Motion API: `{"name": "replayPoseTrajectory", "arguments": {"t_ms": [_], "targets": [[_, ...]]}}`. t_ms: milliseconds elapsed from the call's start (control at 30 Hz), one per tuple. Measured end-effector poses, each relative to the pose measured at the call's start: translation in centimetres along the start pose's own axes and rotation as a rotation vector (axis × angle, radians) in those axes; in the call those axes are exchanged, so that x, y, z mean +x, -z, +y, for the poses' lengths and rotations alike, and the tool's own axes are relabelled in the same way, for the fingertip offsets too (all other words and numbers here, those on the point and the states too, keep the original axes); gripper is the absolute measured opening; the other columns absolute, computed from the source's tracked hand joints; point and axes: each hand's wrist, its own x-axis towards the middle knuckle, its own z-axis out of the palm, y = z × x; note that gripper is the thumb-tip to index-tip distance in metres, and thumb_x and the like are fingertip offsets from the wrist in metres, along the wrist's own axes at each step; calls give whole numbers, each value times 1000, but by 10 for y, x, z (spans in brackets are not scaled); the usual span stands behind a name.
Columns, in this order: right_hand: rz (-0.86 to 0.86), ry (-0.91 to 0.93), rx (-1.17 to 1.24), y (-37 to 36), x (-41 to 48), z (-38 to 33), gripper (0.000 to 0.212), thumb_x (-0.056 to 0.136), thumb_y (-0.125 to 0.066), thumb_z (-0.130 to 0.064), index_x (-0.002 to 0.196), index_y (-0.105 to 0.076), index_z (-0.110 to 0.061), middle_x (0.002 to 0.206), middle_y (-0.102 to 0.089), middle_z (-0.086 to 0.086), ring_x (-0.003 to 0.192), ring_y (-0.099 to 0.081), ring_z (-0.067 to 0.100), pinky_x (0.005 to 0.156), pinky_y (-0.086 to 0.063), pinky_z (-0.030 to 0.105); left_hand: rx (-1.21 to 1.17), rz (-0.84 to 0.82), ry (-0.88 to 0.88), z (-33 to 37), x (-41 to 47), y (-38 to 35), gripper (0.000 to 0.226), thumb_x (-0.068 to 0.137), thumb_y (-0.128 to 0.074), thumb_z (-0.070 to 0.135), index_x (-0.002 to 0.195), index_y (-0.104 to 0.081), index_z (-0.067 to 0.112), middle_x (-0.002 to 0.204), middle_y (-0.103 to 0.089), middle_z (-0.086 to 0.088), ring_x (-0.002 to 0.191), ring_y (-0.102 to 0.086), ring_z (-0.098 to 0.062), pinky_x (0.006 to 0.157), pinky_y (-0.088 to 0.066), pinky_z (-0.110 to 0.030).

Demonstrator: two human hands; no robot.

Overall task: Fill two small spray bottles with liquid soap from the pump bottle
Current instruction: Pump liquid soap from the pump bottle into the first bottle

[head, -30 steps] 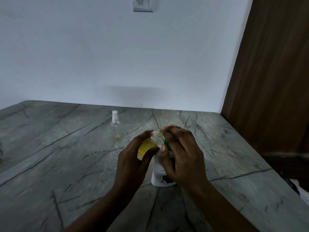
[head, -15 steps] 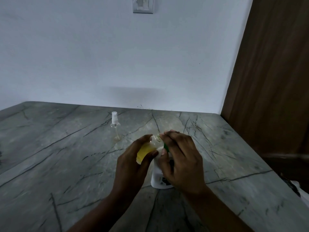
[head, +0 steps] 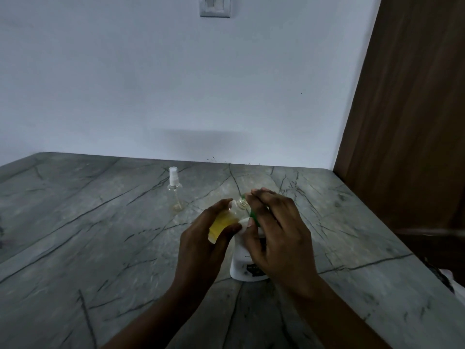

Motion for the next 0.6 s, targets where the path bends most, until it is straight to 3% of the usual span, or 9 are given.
{"name": "replayPoseTrajectory", "arguments": {"t_ms": [133, 333, 533, 600], "targets": [[3, -23, 5, 1, 2, -2, 37, 89, -47, -21, 114, -65, 0, 112, -65, 14, 112, -50, 21, 94, -39, 22, 0, 5, -4, 1, 0, 1, 42, 76, -61, 34, 116, -53, 31, 105, -53, 28, 96, -52, 17, 76, -42, -4], [5, -27, 41, 3, 3, -2, 53, 101, -25, -33, 112, -66, -1, 111, -65, 13, 111, -50, 19, 93, -39, 22, 2, 19, -11, 3, 3, 1, 40, 77, -62, 30, 115, -53, 31, 102, -55, 26, 94, -53, 16, 76, -41, -3], [47, -31, 39, 0, 3, 0, 38, 94, -41, -22, 109, -68, 0, 109, -66, 13, 108, -51, 18, 94, -36, 14, -4, 9, 1, 4, 2, 1, 40, 78, -63, 29, 116, -53, 31, 103, -56, 23, 95, -52, 16, 76, -40, -2], [61, -39, 46, -1, 4, -1, 43, 98, -35, -25, 108, -68, 0, 108, -66, 12, 107, -52, 18, 92, -38, 16, -8, 1, 8, 4, 2, 1, 41, 78, -61, 33, 117, -52, 32, 103, -55, 25, 95, -53, 15, 76, -40, -2]]}}
